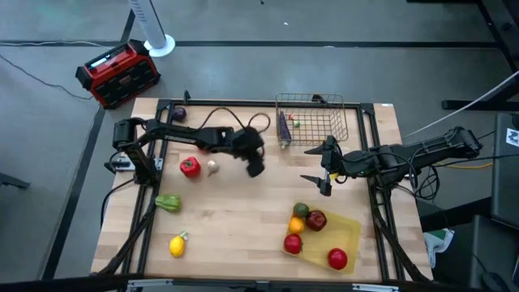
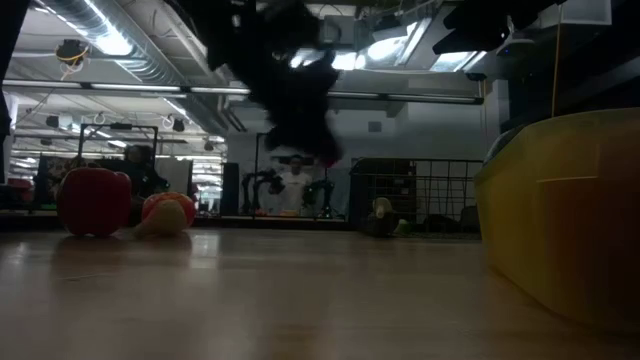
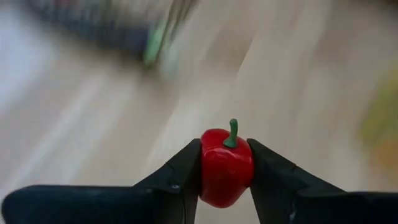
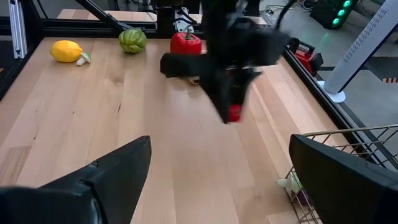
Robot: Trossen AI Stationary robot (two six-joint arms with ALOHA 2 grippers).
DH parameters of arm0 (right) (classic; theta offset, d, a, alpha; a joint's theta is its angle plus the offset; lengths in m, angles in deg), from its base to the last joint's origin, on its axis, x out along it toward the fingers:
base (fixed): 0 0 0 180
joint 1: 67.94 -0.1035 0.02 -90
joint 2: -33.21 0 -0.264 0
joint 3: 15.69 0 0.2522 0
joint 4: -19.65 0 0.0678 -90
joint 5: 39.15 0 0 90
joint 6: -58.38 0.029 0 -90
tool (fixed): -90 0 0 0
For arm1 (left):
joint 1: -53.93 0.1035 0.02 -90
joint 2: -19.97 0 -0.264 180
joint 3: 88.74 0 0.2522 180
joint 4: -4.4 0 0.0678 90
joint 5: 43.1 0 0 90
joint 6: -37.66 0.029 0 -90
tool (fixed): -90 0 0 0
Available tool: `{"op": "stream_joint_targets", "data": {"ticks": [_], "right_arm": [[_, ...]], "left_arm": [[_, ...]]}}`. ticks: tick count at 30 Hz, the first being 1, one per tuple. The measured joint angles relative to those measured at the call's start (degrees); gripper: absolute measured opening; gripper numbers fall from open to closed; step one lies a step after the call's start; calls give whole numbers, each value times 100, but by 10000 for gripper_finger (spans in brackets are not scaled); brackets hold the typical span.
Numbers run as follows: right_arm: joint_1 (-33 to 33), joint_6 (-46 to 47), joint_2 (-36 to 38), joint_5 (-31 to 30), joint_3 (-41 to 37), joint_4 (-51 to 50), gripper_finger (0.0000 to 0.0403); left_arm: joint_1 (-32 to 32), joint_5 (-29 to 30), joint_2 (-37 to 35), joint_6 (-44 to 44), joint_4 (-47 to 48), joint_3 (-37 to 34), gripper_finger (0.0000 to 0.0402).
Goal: Sort produce into baskets
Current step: Put the pepper into the wire basket
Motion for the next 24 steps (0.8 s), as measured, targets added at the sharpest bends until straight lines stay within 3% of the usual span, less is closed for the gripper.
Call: {"op": "stream_joint_targets", "data": {"ticks": [6,12,24], "right_arm": [[0,0,0,0,0,-1,376],[0,-2,2,1,0,-4,376],[1,-2,0,-2,0,-3,376]], "left_arm": [[127,463,103,498,-2719,19,104],[330,649,601,836,-4506,22,111],[950,667,1755,844,-4933,645,113]]}}
